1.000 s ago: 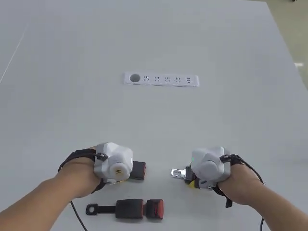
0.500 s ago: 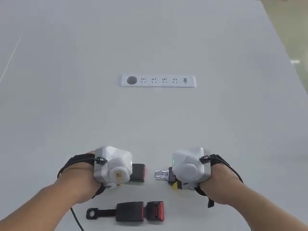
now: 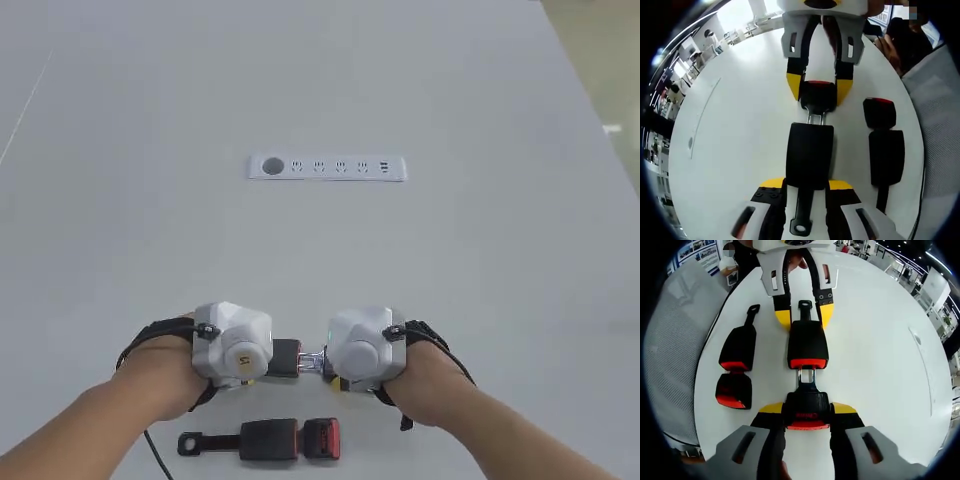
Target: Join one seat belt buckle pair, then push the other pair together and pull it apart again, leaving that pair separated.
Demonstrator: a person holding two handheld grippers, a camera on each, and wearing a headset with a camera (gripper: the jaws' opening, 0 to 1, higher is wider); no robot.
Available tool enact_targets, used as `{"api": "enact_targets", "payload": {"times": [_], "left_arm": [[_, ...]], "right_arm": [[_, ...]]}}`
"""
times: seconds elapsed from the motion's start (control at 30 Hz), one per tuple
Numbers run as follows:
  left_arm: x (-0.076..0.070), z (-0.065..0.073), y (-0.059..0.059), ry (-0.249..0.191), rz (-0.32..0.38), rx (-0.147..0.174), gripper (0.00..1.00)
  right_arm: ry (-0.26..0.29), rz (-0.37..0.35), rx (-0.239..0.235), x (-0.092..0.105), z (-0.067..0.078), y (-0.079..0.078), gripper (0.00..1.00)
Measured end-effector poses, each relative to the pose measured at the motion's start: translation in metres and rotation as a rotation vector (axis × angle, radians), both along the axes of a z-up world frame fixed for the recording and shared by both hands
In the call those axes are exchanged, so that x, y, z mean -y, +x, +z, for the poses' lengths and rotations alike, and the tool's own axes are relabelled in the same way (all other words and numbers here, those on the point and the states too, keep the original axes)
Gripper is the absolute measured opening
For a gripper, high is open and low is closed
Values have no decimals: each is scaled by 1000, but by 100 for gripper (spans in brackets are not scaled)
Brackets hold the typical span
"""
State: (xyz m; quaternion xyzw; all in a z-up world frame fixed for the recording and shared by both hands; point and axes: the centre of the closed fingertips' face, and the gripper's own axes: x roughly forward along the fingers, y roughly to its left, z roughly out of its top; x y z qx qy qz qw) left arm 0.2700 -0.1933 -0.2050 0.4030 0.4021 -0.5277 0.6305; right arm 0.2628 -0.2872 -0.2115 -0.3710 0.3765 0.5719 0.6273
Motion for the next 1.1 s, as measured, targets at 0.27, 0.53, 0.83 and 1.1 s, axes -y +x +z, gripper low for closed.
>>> {"api": "enact_targets", "payload": {"times": [0.27, 0.53, 0.83, 1.1], "left_arm": [[-1, -3, 1, 3, -18, -2, 29], [1, -4, 0, 24, -53, -11, 28], [1, -5, 0, 14, -44, -24, 28], [2, -5, -1, 29, -59, -34, 28]], "right_arm": [[-11, 34, 0, -4, -3, 2, 32], [-30, 60, 17, -8, -4, 3, 31], [-12, 50, 20, -21, -3, 6, 30], [-46, 75, 38, -23, 1, 3, 30]]}}
